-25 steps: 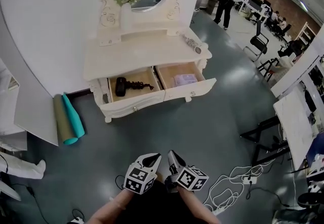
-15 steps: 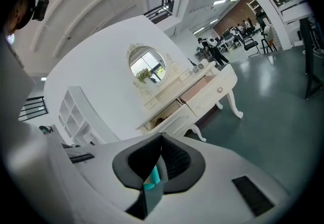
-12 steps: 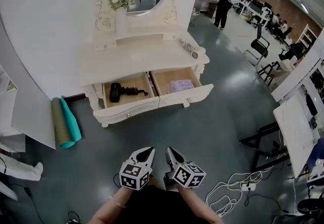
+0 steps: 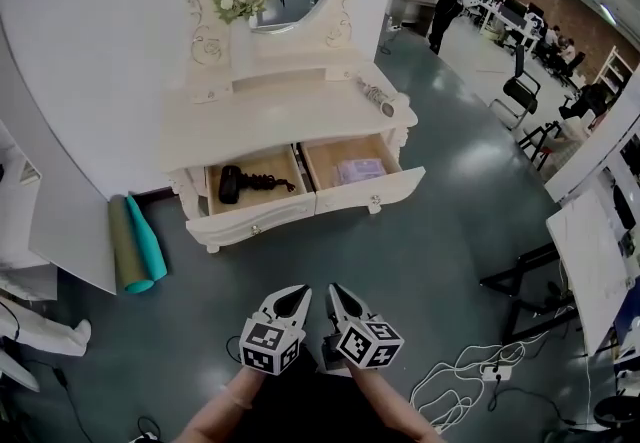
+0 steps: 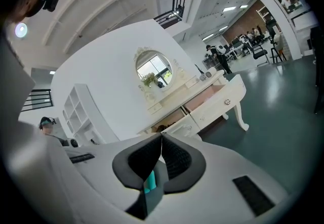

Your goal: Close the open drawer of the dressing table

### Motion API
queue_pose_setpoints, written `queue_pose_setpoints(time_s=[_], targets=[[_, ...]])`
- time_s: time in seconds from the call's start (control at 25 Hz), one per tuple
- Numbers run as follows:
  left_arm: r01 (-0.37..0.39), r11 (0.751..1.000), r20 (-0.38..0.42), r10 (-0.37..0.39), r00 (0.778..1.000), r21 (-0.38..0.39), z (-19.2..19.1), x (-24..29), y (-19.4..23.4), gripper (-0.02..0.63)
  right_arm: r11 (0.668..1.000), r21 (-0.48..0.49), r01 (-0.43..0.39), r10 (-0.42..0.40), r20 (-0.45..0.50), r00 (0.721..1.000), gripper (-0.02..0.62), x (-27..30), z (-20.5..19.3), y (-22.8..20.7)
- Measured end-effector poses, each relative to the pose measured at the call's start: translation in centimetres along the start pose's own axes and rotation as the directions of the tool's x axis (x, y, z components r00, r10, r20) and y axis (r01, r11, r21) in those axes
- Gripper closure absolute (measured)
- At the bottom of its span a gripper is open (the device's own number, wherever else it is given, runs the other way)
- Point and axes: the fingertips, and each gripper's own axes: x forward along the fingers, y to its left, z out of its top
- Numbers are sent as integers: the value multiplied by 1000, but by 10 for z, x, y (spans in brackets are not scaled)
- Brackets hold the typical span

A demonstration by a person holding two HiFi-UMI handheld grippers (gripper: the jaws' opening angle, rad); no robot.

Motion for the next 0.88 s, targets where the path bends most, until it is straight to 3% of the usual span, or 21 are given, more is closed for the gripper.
queue_pose_setpoints(time_s=[0.56, 0.88], targets=[[41, 999, -41, -41, 998, -9, -24, -3, -13, 588, 1000, 11, 7, -7, -6, 1000, 571, -14, -18, -8], [0, 1000, -40, -1, 999, -18, -14, 13, 19, 588, 1000, -13, 13, -13, -18, 1000, 571, 23, -9, -12]])
